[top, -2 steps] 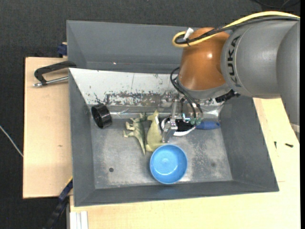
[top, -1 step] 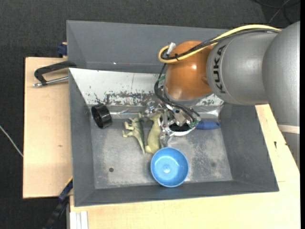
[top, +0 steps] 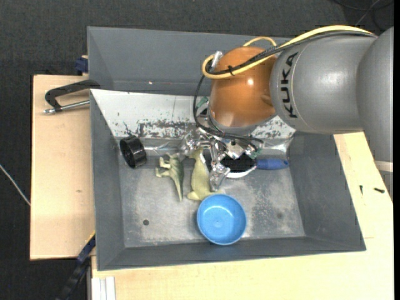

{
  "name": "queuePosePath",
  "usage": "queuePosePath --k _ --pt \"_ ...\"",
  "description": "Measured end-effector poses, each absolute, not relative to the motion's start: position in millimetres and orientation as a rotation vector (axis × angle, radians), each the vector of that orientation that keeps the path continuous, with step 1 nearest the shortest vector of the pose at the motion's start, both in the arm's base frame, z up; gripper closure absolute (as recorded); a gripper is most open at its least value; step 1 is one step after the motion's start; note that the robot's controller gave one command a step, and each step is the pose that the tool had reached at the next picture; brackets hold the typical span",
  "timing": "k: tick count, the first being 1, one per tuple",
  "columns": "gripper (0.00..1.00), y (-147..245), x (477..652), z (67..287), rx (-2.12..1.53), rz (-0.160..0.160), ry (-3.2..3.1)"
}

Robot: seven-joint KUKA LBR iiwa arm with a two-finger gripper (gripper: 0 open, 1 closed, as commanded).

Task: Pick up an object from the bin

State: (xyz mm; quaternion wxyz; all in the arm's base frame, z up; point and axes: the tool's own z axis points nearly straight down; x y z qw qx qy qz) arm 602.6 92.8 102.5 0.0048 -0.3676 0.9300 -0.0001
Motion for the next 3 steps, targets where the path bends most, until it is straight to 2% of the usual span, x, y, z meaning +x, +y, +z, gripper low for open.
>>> queuePosePath --k 1,2,3 --pt "0.00 124.0 603.8 101.7 -1.482 -0.001 2.761" --pt "0.00 72.0 602.2 76.4 -2.173 0.000 2.259" --pt "0.00 94.1 549.6 76.6 -2.708 -0.021 1.578"
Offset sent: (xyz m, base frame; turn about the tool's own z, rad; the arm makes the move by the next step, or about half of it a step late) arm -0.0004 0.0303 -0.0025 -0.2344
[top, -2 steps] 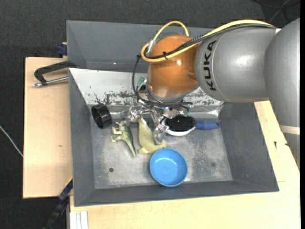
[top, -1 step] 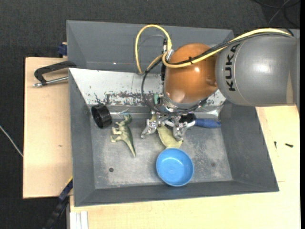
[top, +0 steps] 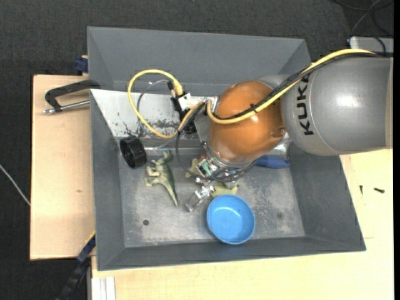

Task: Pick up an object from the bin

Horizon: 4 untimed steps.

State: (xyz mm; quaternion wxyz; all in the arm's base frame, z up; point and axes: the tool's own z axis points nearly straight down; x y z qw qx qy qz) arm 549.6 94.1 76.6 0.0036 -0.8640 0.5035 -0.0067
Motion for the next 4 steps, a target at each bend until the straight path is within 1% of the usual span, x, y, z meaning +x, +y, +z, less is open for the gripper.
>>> queuePosePath --k 1,2,3,4 --pt "1.00 92.1 551.1 78.0 -2.706 -0.026 1.583" --pt "1.00 91.9 554.6 81.9 -2.703 -0.013 1.591" --pt "1.00 93.8 556.7 126.6 -2.697 -0.008 1.594" --pt "1.00 95.7 558.3 184.0 -2.694 -0.008 1.599"
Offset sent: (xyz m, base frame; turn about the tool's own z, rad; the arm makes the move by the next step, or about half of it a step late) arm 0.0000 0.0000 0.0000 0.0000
